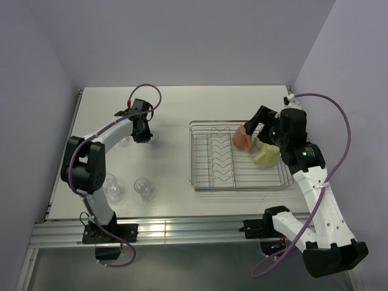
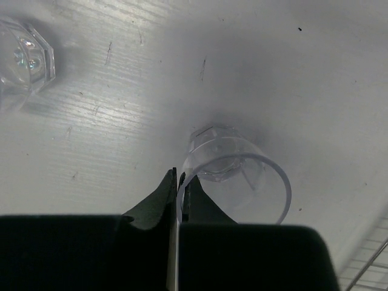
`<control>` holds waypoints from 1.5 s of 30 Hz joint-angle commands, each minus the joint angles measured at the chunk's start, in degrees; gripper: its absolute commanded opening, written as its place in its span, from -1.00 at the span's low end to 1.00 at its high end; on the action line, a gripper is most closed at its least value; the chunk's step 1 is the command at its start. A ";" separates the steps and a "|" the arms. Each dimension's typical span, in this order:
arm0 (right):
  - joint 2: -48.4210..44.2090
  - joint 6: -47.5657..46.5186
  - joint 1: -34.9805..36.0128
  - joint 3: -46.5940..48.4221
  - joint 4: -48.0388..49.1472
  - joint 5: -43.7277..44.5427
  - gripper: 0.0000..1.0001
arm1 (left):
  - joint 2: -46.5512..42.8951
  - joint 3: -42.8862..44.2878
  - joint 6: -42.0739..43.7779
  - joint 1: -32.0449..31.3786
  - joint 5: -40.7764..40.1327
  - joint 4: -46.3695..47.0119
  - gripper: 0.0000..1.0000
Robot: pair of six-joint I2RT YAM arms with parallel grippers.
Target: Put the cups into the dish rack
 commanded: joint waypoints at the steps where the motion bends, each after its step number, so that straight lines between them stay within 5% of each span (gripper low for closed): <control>1: -0.79 -0.94 0.34 0.01 2.30 -0.39 0.96 | -0.19 1.22 -0.32 0.11 -0.11 0.62 -1.00; 9: -1.05 -1.38 0.34 0.36 3.09 -1.80 0.96 | -11.42 5.07 2.22 0.20 4.53 -0.79 -1.00; 15: 1.93 0.82 2.27 2.20 9.48 -10.58 0.96 | -23.29 4.38 4.86 0.20 25.79 8.60 -1.00; 23: 8.34 8.11 13.08 6.25 26.28 -20.34 0.98 | -29.72 -6.06 -4.79 0.29 57.35 42.57 -1.00; 27: 10.98 12.41 16.16 6.07 36.81 -23.15 0.99 | -28.67 -11.61 -20.13 0.99 67.37 63.24 -1.00; 35: 15.73 19.89 20.03 5.19 50.37 -27.38 1.00 | -23.22 -16.18 -44.59 1.87 71.52 95.17 -1.00; 45: 17.23 22.35 23.02 5.11 54.77 -29.31 0.97 | -20.58 -16.45 -48.93 1.87 71.08 101.96 -0.99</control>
